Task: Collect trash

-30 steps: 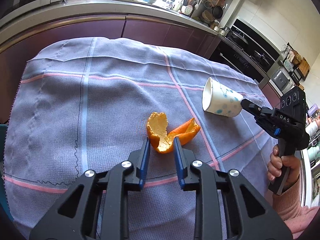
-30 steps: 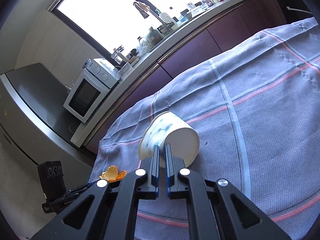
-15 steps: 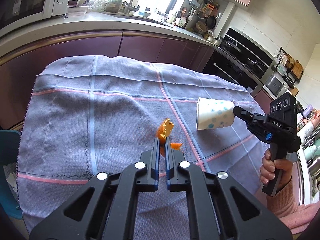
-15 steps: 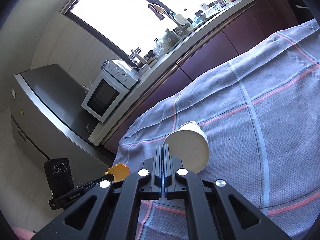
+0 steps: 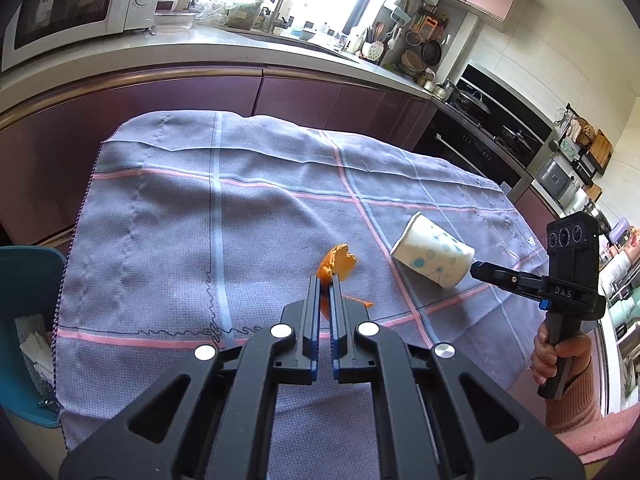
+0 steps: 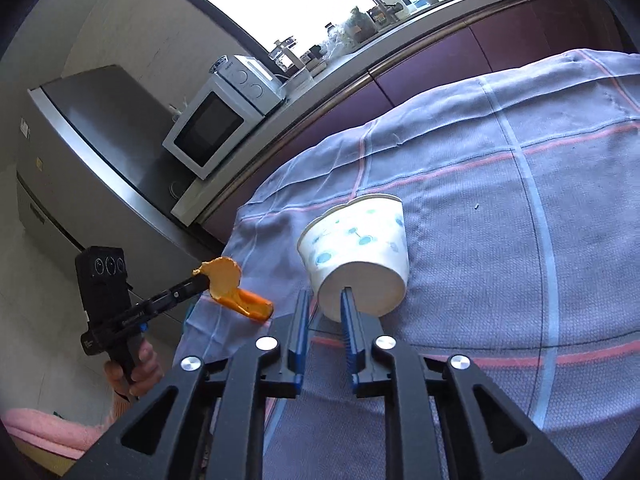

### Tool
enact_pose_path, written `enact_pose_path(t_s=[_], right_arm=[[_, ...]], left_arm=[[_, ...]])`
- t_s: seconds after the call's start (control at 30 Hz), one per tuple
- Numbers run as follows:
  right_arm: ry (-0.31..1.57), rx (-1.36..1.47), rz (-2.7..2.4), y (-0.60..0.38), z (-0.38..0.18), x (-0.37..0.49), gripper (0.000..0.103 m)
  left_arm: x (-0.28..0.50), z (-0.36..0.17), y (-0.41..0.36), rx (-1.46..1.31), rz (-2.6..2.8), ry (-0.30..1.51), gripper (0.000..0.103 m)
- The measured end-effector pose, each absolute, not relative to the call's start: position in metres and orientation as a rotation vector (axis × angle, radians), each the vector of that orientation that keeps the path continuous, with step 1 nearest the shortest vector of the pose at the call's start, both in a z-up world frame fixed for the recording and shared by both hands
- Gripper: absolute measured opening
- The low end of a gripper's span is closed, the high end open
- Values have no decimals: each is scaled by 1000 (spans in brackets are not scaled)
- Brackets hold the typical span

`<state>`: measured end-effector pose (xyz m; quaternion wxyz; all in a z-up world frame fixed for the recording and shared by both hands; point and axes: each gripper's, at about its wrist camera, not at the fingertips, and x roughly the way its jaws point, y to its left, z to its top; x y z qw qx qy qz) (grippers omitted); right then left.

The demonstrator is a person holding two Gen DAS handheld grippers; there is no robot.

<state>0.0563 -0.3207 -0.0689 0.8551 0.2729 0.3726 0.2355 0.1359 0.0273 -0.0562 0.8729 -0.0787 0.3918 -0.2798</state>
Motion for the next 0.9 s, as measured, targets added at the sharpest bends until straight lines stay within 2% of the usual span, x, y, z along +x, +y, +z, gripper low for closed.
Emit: enact_pose_path(t_s=[0.07,0.17,0.57,0.63,0.9], right_arm=[[755,577,460,-333,-64,54,23],[752,626,421,-348,-65,68,46],[880,711,539,-322,-97,118,47],[876,711,559,-318,-97,116,43],[832,680,557,-308,-89,105,38]], left_arm=[[136,-56,28,-167,-586,818,4],[135,-55,28,-166,-589,812,4],[133,-61,34,-172,-568,831,4],[134,-62,36,-175,-569,833,5],[132,-60,37,-153,-566,816,4]])
